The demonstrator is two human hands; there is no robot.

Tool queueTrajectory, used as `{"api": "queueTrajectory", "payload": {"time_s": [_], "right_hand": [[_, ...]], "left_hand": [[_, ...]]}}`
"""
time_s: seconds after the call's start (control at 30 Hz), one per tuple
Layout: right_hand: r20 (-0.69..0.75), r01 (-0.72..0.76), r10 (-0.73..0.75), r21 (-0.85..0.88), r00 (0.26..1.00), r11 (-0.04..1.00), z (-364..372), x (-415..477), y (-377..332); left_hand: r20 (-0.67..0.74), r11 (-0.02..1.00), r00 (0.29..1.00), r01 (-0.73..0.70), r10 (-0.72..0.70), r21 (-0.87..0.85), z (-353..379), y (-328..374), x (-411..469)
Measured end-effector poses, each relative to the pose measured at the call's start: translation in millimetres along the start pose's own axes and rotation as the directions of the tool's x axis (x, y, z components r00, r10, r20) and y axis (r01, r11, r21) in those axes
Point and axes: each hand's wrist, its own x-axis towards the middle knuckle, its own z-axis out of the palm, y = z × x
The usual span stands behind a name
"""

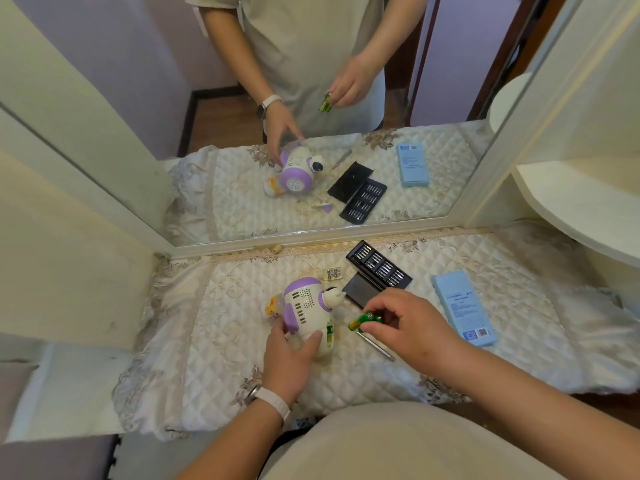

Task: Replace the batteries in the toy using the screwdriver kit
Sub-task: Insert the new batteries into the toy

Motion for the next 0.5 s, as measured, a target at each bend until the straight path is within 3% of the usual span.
{"api": "queueTrajectory", "payload": {"time_s": [0.5], "right_hand": [[0.029, -0.032, 0.032, 0.020, 0.999, 0.999, -12, -3, 12]], "left_hand": [[0.027, 0.983, 0.989, 0.145, -0.143, -0.111, 11, 4, 31]]}}
